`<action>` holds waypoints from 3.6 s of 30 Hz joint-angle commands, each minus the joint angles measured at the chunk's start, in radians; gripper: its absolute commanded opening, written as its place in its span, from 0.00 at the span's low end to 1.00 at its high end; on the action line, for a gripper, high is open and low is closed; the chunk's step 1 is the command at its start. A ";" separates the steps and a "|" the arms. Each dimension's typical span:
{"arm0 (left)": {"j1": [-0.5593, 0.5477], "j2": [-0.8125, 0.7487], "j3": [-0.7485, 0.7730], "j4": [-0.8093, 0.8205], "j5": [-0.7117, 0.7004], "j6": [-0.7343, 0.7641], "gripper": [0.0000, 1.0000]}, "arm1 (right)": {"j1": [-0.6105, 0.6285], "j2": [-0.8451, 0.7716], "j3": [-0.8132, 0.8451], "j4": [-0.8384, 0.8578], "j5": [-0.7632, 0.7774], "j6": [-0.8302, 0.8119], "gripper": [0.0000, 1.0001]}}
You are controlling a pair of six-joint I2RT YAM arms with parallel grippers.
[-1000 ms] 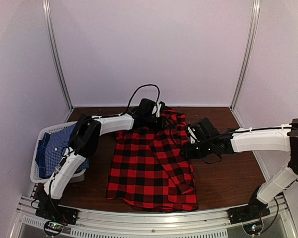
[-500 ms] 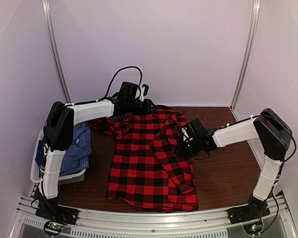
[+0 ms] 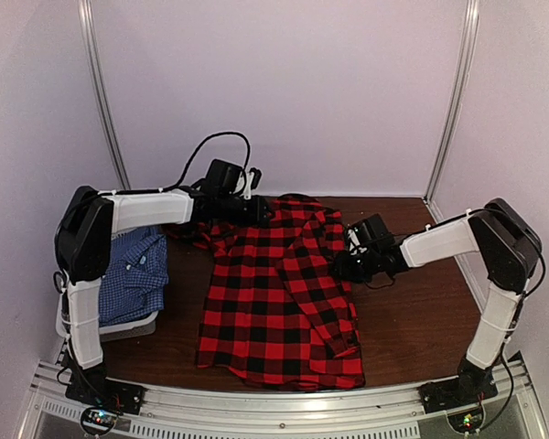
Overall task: Fold and stack the long sleeve shirts
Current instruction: Smooth out the 1/3-folded shirt at the center of the board, then move the right arm to the center of the board with the 1/3-folded shirt.
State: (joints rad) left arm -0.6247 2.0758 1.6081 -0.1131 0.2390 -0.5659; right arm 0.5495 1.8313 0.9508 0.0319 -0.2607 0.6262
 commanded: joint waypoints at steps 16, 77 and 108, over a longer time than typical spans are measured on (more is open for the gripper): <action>0.000 -0.321 -0.322 -0.046 -0.061 -0.003 0.31 | -0.138 0.080 0.133 -0.070 -0.027 -0.109 0.38; 0.088 -0.098 -0.067 -0.190 -0.465 -0.110 0.40 | -0.308 -0.122 0.190 -0.306 0.083 -0.267 0.53; 0.186 0.371 0.427 -0.269 -0.318 0.054 0.20 | 0.269 -0.123 0.207 -0.343 0.234 -0.210 0.59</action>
State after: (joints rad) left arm -0.4358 2.4649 2.0548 -0.3985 -0.1131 -0.5110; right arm 0.7734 1.6737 1.1030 -0.2890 -0.0792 0.4145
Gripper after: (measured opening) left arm 0.281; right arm 0.588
